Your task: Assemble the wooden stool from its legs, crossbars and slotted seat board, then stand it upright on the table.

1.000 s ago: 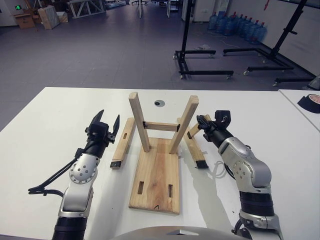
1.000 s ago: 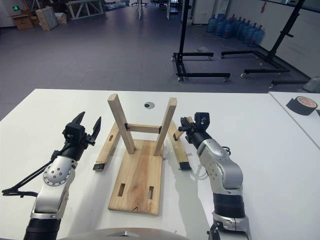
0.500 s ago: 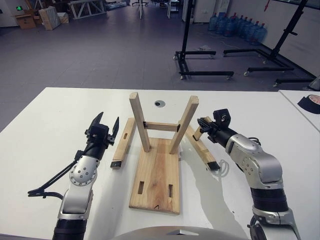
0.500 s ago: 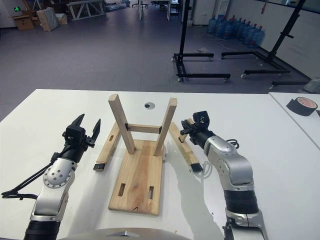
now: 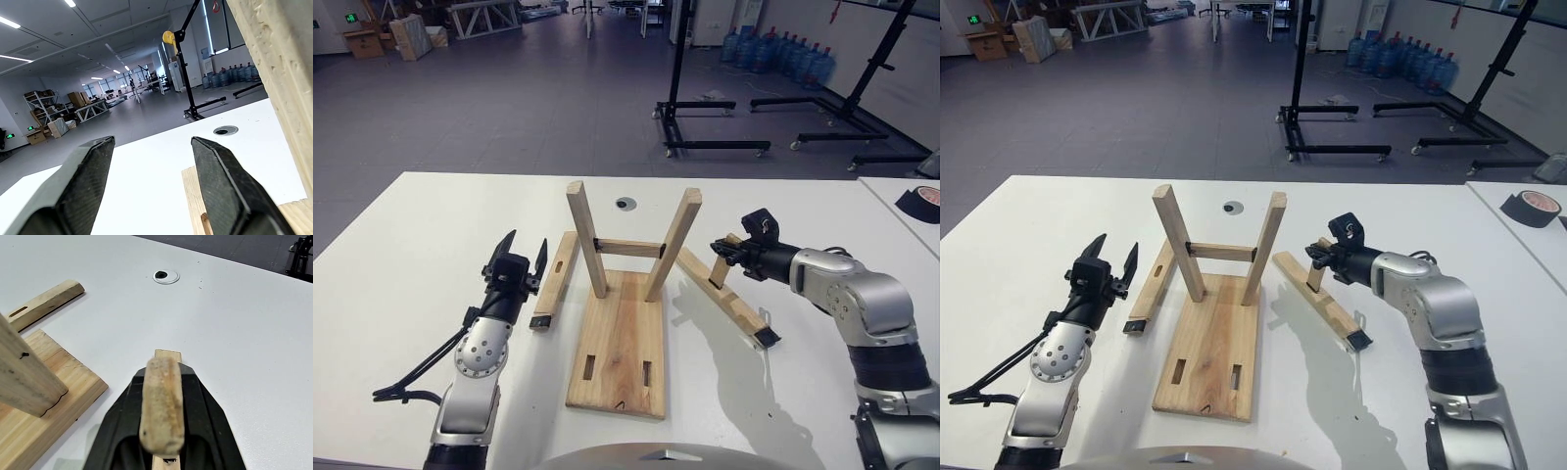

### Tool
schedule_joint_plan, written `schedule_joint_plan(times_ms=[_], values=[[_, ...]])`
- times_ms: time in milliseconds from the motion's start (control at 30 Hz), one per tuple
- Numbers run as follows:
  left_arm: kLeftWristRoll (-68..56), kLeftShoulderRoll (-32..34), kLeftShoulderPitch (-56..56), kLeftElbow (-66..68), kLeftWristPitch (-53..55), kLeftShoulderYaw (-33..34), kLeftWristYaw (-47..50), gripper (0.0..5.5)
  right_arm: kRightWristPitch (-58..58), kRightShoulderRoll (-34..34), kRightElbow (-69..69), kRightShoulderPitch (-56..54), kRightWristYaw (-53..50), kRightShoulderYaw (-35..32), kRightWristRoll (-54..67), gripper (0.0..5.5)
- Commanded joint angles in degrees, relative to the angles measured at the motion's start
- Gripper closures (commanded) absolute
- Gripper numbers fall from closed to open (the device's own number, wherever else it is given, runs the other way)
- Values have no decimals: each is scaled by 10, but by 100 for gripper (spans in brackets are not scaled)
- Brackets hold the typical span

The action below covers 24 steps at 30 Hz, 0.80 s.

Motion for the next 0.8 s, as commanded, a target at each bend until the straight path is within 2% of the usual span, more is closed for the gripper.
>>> schedule_joint_plan(times_ms=[33, 233, 467, 500, 800], values=[[-3, 8, -12, 8, -3, 7, -5, 266, 6, 41, -6, 59, -24, -14, 3, 510], [-9, 15, -25, 17, -2, 16, -14, 266, -10, 58, -22, 94, -37, -10, -8, 510], [-6, 17, -18, 14, -2, 16, -13, 266, -14, 51, -19, 71, -35, -18, -7, 510], [-5, 16, -18, 13, -1, 16, -11, 266, -12, 49, -17, 64, -32, -17, -6, 473], [0, 3, -23, 23, -8, 12, 6, 266, -4, 46, -13, 10, -22, -24, -3, 323]])
